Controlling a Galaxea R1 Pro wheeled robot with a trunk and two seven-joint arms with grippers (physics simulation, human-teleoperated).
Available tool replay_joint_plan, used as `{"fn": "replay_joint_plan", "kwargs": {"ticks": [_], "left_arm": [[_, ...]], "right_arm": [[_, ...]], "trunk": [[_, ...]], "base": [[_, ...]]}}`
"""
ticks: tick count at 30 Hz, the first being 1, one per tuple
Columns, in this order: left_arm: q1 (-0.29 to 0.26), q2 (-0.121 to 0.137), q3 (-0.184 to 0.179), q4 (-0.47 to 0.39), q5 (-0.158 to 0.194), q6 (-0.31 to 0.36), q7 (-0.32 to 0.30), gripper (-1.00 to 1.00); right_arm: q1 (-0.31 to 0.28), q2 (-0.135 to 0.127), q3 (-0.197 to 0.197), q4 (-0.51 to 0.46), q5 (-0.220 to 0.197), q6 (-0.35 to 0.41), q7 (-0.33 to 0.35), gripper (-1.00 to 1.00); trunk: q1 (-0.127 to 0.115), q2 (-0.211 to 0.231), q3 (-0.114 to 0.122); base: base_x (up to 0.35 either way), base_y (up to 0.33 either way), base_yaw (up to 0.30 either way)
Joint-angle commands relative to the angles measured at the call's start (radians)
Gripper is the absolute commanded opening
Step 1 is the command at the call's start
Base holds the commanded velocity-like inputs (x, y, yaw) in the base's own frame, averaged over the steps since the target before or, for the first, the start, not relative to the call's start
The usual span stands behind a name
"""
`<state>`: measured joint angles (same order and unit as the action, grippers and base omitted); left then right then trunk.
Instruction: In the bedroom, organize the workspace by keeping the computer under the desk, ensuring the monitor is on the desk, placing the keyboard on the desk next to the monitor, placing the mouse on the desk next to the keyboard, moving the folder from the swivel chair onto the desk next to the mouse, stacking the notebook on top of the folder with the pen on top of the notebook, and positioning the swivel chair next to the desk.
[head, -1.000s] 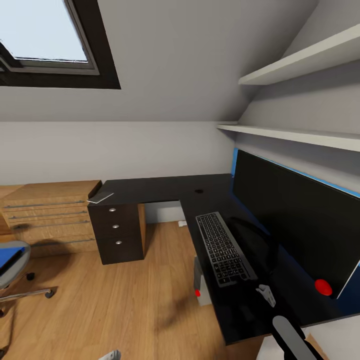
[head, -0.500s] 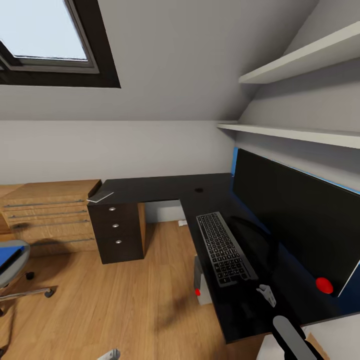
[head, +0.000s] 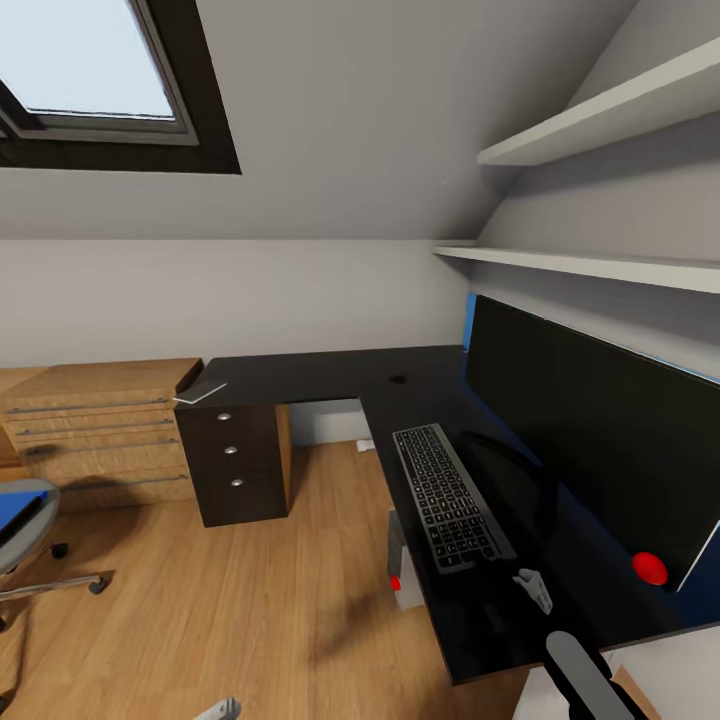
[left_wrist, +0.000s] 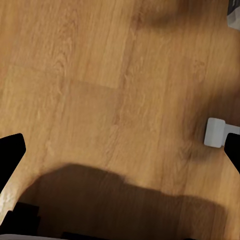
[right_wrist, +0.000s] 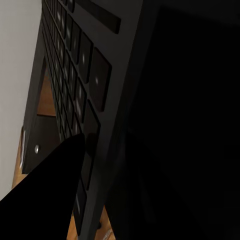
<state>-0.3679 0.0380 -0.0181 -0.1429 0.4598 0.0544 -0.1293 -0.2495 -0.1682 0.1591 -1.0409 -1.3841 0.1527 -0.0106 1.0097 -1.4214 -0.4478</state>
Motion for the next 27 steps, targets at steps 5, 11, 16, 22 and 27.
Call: {"fn": "replay_joint_plan", "kwargs": {"ticks": [5,11,16,22,27], "left_arm": [[0.000,0.002,-0.003,-0.001,0.008,0.007,-0.003,1.00],[0.000,0.002,-0.005,-0.001,0.008,0.007,-0.004,1.00],[0.000,0.002,-0.006,-0.001,0.008,0.007,-0.004,1.00],[0.000,0.002,-0.006,-0.001,0.007,0.007,-0.004,1.00],[0.000,0.002,-0.006,-0.001,0.007,0.006,-0.004,1.00]], "right_arm": [[-0.001,-0.001,0.002,-0.001,-0.007,0.000,-0.002,-1.00],[-0.001,-0.001,0.002,-0.001,-0.007,-0.001,-0.002,-1.00],[-0.001,-0.001,0.002,-0.001,-0.007,-0.002,-0.002,-1.00],[-0.001,-0.001,0.003,0.012,-0.007,-0.002,-0.002,-1.00],[-0.001,-0.001,0.003,0.024,-0.007,-0.002,-0.002,-1.00]], "trunk": [[0.000,-0.001,-0.001],[0.000,-0.001,-0.001],[0.000,-0.001,-0.001],[0.000,-0.001,-0.001],[0.000,-0.001,-0.001]], "base": [[0.000,0.000,0.000],[0.046,-0.009,0.000],[0.072,-0.032,0.000],[0.009,-0.004,0.000],[-0.035,-0.092,0.000]]}}
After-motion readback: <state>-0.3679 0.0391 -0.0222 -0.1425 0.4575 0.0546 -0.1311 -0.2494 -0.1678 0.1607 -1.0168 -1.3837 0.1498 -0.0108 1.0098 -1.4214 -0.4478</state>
